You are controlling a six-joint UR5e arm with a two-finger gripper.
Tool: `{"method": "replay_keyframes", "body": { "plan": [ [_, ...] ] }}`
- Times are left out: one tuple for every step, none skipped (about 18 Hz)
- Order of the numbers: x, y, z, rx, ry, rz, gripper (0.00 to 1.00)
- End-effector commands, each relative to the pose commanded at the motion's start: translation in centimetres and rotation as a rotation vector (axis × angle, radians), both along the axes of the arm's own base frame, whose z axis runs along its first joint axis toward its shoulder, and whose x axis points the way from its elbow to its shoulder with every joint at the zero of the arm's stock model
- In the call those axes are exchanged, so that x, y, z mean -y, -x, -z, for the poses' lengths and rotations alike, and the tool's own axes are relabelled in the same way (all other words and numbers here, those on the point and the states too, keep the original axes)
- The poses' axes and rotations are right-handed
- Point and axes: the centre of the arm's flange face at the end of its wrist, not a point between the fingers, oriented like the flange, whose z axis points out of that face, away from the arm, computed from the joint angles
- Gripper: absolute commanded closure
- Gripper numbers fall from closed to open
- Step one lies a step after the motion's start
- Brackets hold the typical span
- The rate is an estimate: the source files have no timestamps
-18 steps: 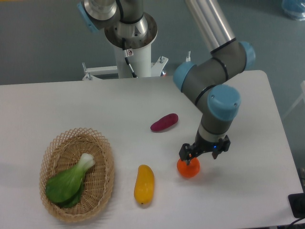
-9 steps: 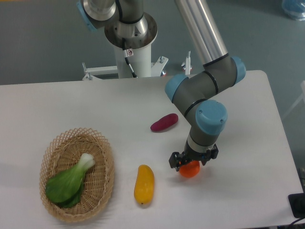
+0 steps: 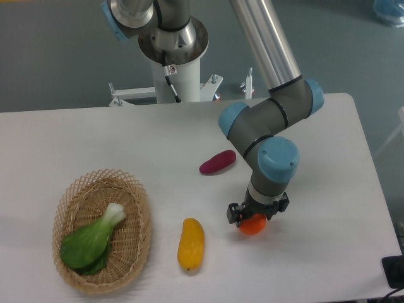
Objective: Pick up the orange from the table
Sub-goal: 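Close the gripper around the orange, then lift the grasped orange up off the table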
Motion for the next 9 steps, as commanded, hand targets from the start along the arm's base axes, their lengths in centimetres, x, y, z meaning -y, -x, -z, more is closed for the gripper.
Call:
{"method": "replay_keyframes", "body": {
  "plan": [
    [0.1, 0.0, -0.1, -0.005, 0.004, 0.000, 0.38],
    [0.1, 0.1, -0.1, -0.009, 0.009, 0.001, 0.41],
    [0.1, 0.1, -0.2, -0.012, 0.011, 0.002, 0.41],
    [0.2, 0.1, -0.5, -0.020, 0.014, 0.003, 0.41],
    [0.4, 0.3, -0.9, -0.041, 0.033, 0.005, 0.41],
    [0.6, 0.6, -1.3, -0.066, 0.055, 0.004, 0.41],
    [1.1, 0.9, -2.4, -0.112, 0.091, 0.002, 0.41],
    [1.3, 1.2, -3.3, -0.145, 0.112, 0.006, 0.41],
    [1.5, 1.2, -4.7, -0.172, 0.117, 0.031, 0.41]
  ]
}}
